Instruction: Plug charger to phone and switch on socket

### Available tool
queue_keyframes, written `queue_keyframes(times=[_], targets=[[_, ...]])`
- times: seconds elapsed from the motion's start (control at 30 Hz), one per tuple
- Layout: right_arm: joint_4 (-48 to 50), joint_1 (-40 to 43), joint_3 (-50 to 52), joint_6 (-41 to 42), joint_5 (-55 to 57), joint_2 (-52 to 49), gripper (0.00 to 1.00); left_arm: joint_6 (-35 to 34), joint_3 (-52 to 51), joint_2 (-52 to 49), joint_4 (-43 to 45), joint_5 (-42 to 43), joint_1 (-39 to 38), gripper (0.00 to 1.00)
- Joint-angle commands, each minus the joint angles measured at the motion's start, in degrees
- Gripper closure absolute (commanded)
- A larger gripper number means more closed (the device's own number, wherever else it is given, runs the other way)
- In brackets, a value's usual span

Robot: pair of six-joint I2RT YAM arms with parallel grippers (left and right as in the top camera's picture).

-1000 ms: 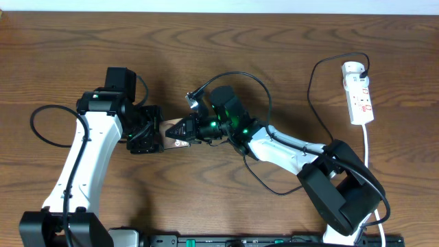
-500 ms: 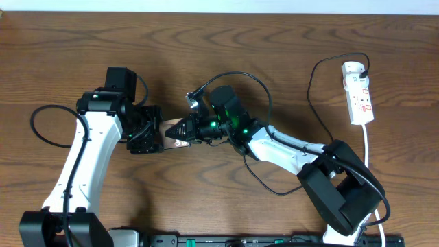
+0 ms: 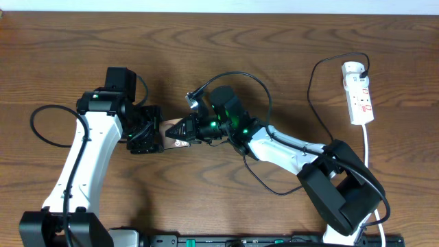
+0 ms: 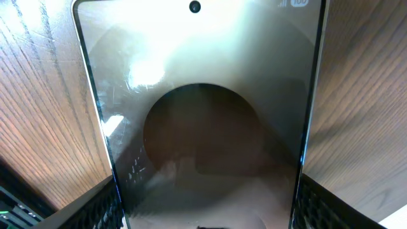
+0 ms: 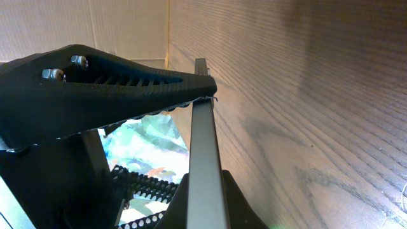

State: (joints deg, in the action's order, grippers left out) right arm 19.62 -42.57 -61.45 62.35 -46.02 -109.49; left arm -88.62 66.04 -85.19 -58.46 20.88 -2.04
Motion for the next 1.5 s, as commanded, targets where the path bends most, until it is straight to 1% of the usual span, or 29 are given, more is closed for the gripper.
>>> queue_keyframes(times=[0.0, 0.03, 0.17, 0.2, 0.33, 0.37, 0.43, 0.47, 0.57, 0.63, 0.8, 0.97, 1.1, 1.47], targets=[[0.07, -0.24, -0.68, -0.74, 0.92, -0.35, 0.99, 0.50, 1.90, -0.55, -0.20, 0.02, -0.09, 0.70], [0.07, -0.24, -0.68, -0.74, 0.94, -0.35, 0.99, 0.50, 1.90, -0.55, -0.20, 0.02, -0.09, 0.62], [0.07, -0.24, -0.68, -0.92, 0.92, -0.35, 0.99, 1.14, 1.90, -0.55, -0.13, 0.02, -0.09, 0.46], [0.07, -0.24, -0.68, -0.94, 0.94, -0.35, 0.99, 1.38, 1.90, -0.55, -0.02, 0.00, -0.09, 0.45], [0.07, -0.24, -0.68, -1.11, 0.92, -0.35, 0.99, 1.53, 1.90, -0.55, 0.28, 0.02, -0.09, 0.45], [0.07, -0.24, -0.68, -1.11, 0.92, -0.35, 0.99, 1.55, 1.90, -0.55, 0.28, 0.00, -0.09, 0.39], [0.04, -0.24, -0.68, -1.11, 0.92, -0.35, 0.99, 1.55, 1.90, -0.55, 0.31, 0.02, -0.09, 0.23], [0.07, -0.24, -0.68, -1.11, 0.92, -0.35, 0.99, 1.55, 1.90, -0.55, 0.31, 0.00, -0.09, 0.17], [0.04, -0.24, -0.68, -1.11, 0.94, -0.35, 0.99, 1.55, 1.90, -0.55, 0.31, 0.00, -0.09, 0.10], [0.07, -0.24, -0.68, -1.11, 0.94, -0.35, 0.99, 1.57, 1.90, -0.55, 0.46, 0.00, -0.09, 0.07], [0.04, -0.24, -0.68, -1.14, 1.09, -0.35, 0.99, 1.60, 1.90, -0.55, 0.46, 0.00, -0.09, 0.06], [0.00, -0.22, -0.68, -1.16, 1.40, -0.35, 0.99, 4.59, 1.90, -0.55, 0.87, -0.90, -0.07, 0.06], [-0.20, -0.22, -0.68, -1.36, 2.19, -0.35, 0.99, 4.83, 1.90, -0.52, 1.36, -1.05, -0.07, 0.05], [-0.39, 1.38, -0.68, -1.29, 5.16, -0.35, 0.99, 9.38, 1.90, -0.52, 5.86, -0.11, -0.02, 0.05]])
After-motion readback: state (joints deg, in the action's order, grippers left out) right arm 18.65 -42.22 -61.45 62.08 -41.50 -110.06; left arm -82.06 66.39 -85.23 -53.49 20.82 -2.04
